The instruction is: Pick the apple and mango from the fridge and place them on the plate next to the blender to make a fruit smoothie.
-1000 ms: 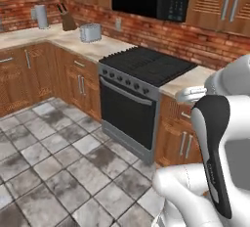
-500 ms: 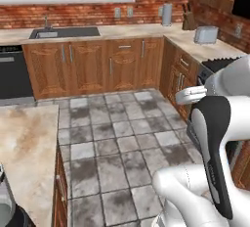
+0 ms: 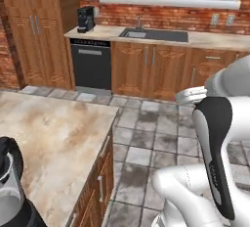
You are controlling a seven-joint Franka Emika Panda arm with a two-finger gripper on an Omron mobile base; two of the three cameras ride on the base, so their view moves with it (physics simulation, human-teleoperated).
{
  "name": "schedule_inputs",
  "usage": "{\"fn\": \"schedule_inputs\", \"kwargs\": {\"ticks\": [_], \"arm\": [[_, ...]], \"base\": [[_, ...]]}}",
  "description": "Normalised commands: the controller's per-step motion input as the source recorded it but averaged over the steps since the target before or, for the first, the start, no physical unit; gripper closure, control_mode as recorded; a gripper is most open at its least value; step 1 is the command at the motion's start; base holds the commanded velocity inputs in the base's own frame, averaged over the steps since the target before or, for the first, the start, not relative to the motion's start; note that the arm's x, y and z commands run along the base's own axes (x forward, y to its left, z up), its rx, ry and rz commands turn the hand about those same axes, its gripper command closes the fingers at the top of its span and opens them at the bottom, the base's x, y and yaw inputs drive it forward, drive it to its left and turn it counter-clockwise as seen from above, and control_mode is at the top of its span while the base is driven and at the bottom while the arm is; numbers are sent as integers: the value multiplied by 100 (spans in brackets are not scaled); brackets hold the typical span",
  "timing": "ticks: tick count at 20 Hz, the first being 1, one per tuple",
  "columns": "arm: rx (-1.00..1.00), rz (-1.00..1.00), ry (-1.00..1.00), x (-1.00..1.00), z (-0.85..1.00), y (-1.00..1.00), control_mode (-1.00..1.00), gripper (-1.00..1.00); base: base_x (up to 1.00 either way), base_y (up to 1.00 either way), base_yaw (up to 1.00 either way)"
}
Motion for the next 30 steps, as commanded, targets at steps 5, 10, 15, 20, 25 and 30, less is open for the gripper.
{"fn": "schedule_inputs", "kwargs": {"ticks": [5,10,15,20,25,30], "arm": [[0,0,0,0,0,0,100,100],[0,0,0,0,0,0,100,100],[0,0,0,0,0,0,100,100],[0,0,0,0,0,0,100,100],[0,0,0,0,0,0,100,100],[0,0,0,0,0,0,100,100]], "base": [[94,0,68],[15,0,89],[-30,16,99],[-37,59,80],[-5,100,49],[3,100,19]]}}
